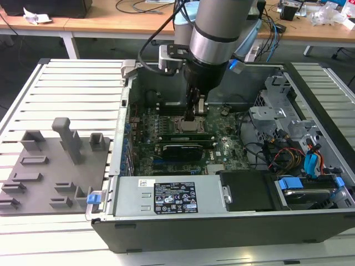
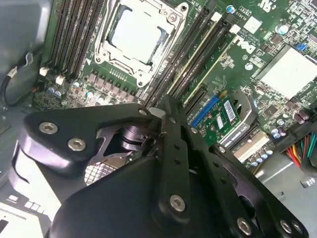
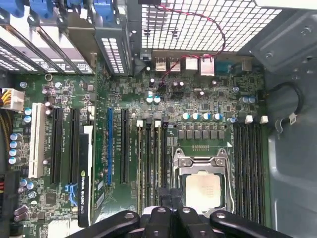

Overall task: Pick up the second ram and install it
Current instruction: 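Press down the second ram until it locks into place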

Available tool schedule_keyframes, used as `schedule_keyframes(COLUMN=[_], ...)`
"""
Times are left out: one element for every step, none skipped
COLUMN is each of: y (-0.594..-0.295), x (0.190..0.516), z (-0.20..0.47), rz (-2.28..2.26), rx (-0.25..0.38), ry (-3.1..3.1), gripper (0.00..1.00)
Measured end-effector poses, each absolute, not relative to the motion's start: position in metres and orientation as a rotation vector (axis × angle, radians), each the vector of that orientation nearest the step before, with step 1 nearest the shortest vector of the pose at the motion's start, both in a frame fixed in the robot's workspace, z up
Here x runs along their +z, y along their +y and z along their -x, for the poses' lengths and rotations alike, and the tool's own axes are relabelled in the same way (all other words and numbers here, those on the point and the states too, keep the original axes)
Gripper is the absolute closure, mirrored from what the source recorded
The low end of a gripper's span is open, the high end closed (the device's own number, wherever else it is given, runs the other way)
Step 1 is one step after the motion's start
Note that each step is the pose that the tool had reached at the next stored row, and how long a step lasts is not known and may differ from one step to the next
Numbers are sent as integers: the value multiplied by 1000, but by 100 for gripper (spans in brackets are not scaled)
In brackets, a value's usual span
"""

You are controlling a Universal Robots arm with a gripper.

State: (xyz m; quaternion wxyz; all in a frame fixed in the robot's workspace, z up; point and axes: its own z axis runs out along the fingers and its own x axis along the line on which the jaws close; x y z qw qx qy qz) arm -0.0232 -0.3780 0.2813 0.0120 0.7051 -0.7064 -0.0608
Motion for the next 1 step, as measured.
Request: schedule_keyframes(y=[-378], x=[281], z=[23], rz=[-2198], rx=[-189], ry=[-2203], gripper=[89])
